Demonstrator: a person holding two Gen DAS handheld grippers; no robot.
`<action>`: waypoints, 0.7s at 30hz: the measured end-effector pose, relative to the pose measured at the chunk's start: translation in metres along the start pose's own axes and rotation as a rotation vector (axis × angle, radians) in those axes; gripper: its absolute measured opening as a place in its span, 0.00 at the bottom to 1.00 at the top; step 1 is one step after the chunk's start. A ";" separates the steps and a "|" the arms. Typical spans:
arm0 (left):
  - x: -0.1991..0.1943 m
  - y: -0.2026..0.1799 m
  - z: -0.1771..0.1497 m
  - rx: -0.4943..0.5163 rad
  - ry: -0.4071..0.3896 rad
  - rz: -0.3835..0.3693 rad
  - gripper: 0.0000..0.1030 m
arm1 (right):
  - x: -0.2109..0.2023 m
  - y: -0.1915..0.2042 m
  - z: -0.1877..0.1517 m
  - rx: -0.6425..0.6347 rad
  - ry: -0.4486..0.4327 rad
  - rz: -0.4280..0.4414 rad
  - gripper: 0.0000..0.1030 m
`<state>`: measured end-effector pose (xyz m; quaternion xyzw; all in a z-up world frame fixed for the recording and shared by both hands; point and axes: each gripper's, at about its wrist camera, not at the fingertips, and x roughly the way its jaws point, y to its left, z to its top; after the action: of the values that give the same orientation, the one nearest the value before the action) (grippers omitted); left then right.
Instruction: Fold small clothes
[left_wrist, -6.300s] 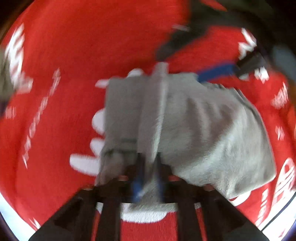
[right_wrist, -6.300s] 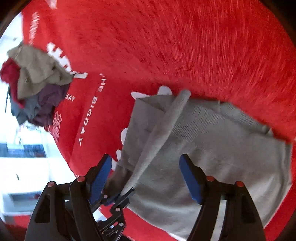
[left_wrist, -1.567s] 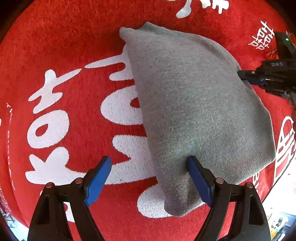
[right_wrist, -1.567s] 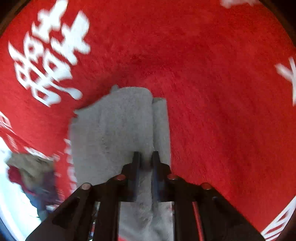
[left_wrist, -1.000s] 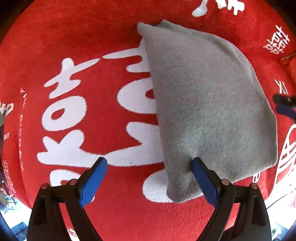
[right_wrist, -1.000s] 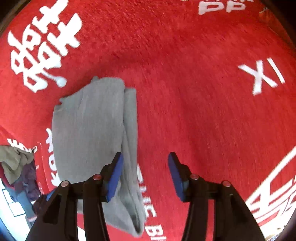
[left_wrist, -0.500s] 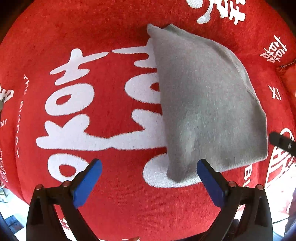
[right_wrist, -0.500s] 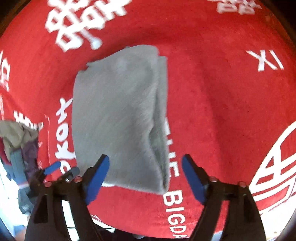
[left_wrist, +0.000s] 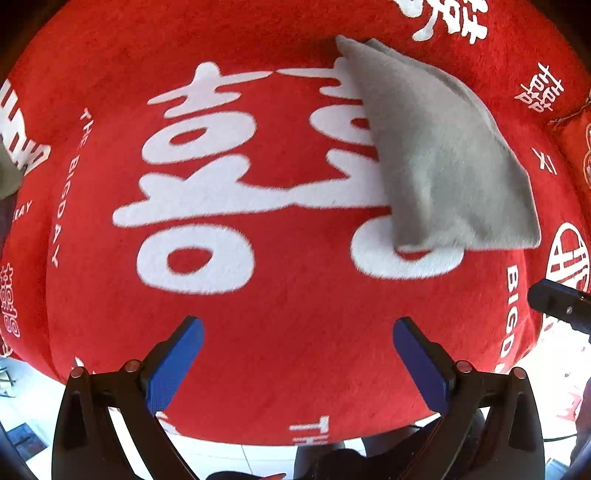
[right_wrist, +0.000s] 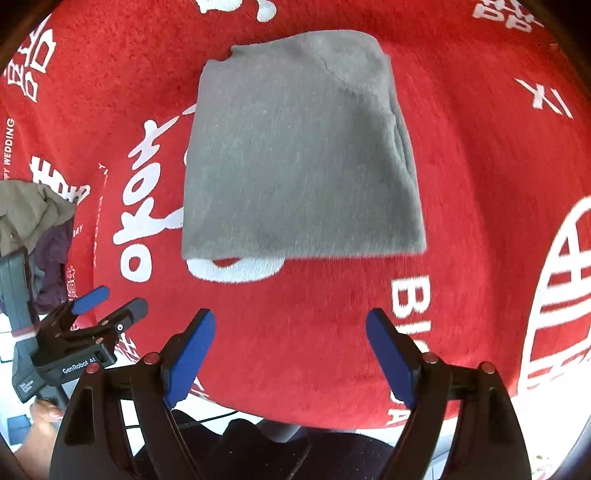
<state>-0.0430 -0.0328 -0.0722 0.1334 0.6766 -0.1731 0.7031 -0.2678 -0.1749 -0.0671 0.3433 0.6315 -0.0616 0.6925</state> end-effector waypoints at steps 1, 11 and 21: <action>0.000 0.002 -0.003 -0.003 0.002 -0.004 1.00 | -0.001 0.000 -0.003 0.006 -0.002 -0.002 0.83; -0.002 0.006 -0.018 0.002 -0.007 -0.013 1.00 | -0.007 0.004 -0.029 0.027 -0.028 -0.016 0.83; 0.009 0.005 -0.025 -0.010 0.025 -0.022 1.00 | -0.002 -0.004 -0.038 0.044 -0.006 -0.026 0.84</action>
<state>-0.0629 -0.0185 -0.0824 0.1246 0.6877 -0.1756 0.6933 -0.3020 -0.1577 -0.0658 0.3499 0.6322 -0.0855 0.6860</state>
